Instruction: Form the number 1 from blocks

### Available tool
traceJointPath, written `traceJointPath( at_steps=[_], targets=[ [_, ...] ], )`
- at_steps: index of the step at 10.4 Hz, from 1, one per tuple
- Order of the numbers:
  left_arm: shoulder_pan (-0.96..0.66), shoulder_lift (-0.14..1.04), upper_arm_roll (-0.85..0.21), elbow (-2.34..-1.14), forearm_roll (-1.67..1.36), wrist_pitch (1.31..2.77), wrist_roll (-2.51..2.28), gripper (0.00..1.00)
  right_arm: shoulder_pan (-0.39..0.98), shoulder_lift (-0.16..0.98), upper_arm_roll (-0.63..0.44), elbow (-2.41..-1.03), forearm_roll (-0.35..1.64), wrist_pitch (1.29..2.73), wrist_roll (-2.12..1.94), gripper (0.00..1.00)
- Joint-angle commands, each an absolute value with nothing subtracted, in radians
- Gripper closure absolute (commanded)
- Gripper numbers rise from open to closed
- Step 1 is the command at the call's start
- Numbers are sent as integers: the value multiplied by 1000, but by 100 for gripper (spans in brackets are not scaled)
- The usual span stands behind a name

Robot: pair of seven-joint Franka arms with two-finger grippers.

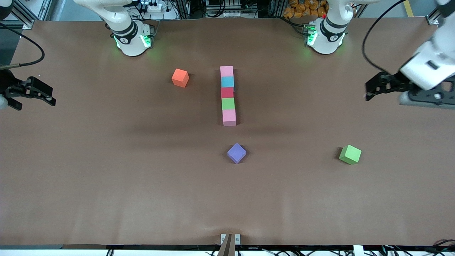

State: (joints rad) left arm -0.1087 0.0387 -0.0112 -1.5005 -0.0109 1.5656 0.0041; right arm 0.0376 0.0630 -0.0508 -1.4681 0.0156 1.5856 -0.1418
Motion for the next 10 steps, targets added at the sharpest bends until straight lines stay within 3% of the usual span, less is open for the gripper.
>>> traceJointPath(
  at_steps=[1,10],
  targets=[
    [-135,12,12,-1526,-20,1551,14,0,18,66,-40,-1454,20,1572,-133,0],
    [-161,12,5,-1514,61,1540,-48,0,17,66,-40,-1454,20,1572,-133,0]
  ],
)
